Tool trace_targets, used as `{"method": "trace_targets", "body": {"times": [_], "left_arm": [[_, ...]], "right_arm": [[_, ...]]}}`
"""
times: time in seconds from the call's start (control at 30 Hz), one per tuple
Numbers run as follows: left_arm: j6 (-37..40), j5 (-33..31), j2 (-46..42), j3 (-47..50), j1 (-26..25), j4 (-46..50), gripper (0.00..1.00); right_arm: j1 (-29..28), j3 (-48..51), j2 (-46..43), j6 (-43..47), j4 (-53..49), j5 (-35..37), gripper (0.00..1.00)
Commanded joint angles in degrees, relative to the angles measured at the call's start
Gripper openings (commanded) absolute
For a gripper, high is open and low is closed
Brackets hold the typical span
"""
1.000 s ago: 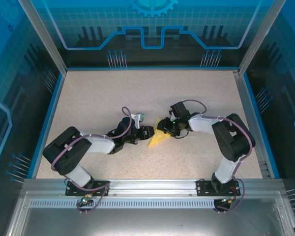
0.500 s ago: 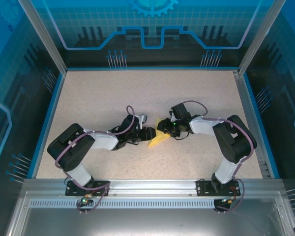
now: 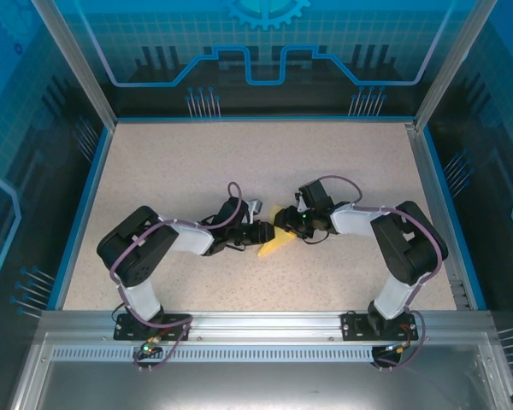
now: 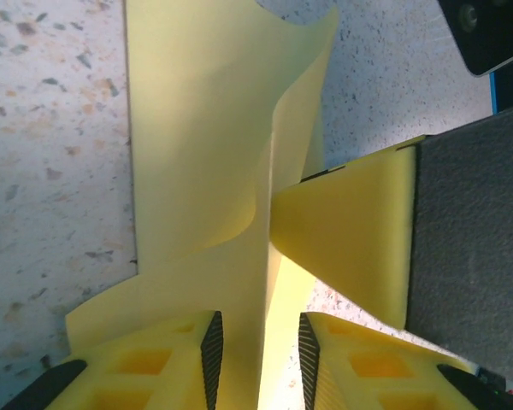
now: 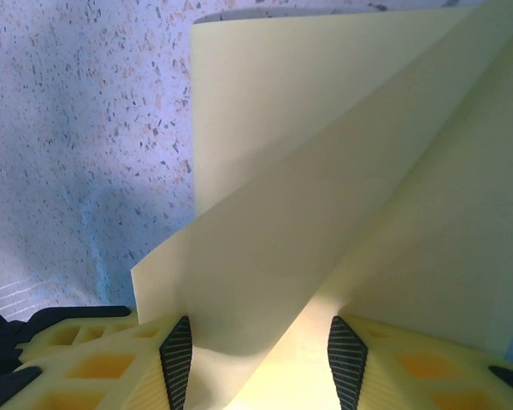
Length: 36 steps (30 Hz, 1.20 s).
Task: Fold a paper plane with a square sheet of paper (pick it up from the middle)
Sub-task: Fourth fold the wing at the center of the table.
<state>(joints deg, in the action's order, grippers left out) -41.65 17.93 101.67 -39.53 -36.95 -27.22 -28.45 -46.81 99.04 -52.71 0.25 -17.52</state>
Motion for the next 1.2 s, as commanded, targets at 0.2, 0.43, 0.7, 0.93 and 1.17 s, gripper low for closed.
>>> {"method": "trace_targets", "body": {"times": [0.2,0.43,0.7,0.93,1.17], "left_arm": [[1.8,4.3,2.5,-2.53,0.3,0.43,0.26],[1.75,3.59,2.49,-2.75,0.3,0.54,0.2],[0.42,3.56,2.92,-2.53,1.22,-0.47,0.1],[-3.91,7.44,3.89,-1.0,2.71,-5.73,0.08],[-7.58,9.21,4.84,-0.72,2.72,-9.31,0.07]], "right_arm": [[0.19,2.77,0.05,-0.39,-2.29,-1.01,0.51],[0.5,3.39,-1.23,-0.44,-1.67,-1.38,0.51],[1.26,5.06,-4.07,0.74,0.19,-2.09,0.51],[3.87,8.41,-7.75,3.66,8.18,-7.71,0.51],[4.01,7.22,-5.88,3.54,8.91,-10.19,0.53]]}}
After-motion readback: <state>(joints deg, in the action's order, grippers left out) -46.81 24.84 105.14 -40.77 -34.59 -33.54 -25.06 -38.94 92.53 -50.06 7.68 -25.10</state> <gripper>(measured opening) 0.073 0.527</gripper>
